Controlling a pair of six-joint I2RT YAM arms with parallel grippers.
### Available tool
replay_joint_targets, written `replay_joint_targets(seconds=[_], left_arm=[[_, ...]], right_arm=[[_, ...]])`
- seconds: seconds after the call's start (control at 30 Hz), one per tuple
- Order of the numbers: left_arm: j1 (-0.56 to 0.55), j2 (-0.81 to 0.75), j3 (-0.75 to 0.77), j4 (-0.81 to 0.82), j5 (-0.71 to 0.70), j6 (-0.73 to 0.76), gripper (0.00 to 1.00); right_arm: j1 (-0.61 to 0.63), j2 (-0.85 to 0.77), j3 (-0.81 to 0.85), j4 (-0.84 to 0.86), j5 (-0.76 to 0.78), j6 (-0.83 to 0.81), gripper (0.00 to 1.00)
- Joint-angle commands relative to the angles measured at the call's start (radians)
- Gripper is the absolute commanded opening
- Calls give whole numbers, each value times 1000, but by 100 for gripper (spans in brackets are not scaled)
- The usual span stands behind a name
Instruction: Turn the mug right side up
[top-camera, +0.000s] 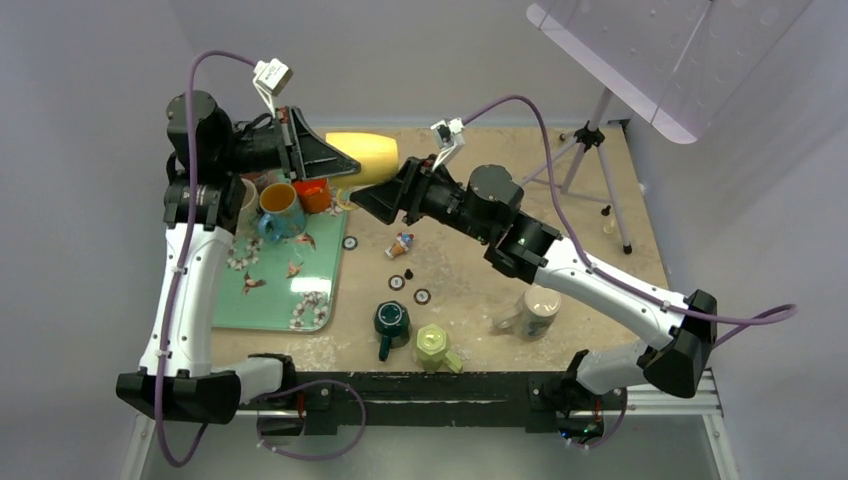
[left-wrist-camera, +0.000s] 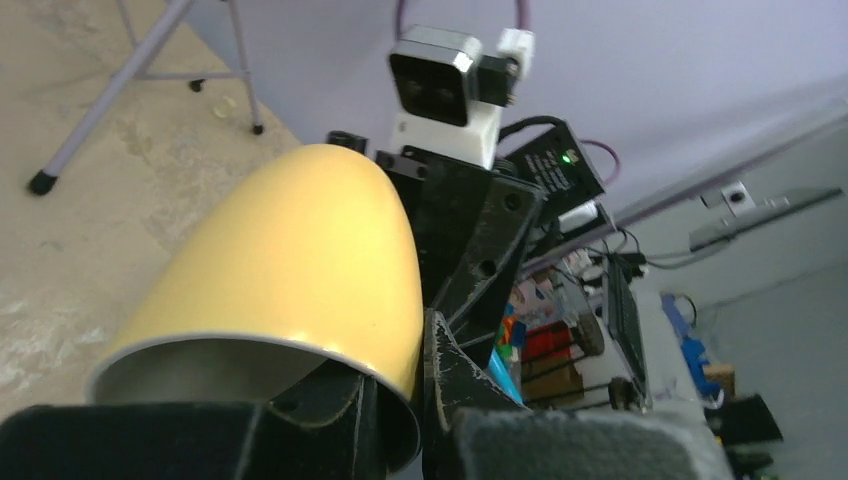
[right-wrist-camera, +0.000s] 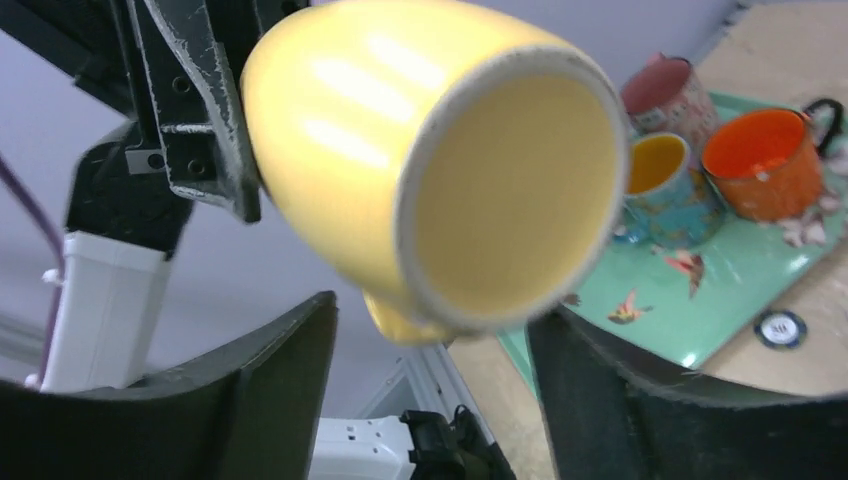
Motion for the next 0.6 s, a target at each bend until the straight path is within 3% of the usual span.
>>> replay_joint_targets(seconds=[0.0,0.07,0.17,0.27,0.37,0.43,0.57], left_arm=[[77,32,124,-539,-265,453,0],[85,62,225,-850,-454,826,0],[85,56,224,-1052,-703,1186,0],[87,12,139,-1151,-959,1436,0],[110,5,50,-1247,-1138,1595,0],[199,20,-12,-1253,-1144,1632,0],[360,14,-211,-1034,-1174,1658,0]], right_arm=[[-57,-35,-36,-152,49,-35,88],[-58,-45,-52,-262,98,-74,95],[-57,-55,-72,-392,186,-114,96],[-57,-71,-102,-456,226,-132,96],[-58,-84,-131,-458,252,-140,97],[-58,-86,-132,-463,274,-143,97],[-57,-77,-111,-471,291,-167,98]])
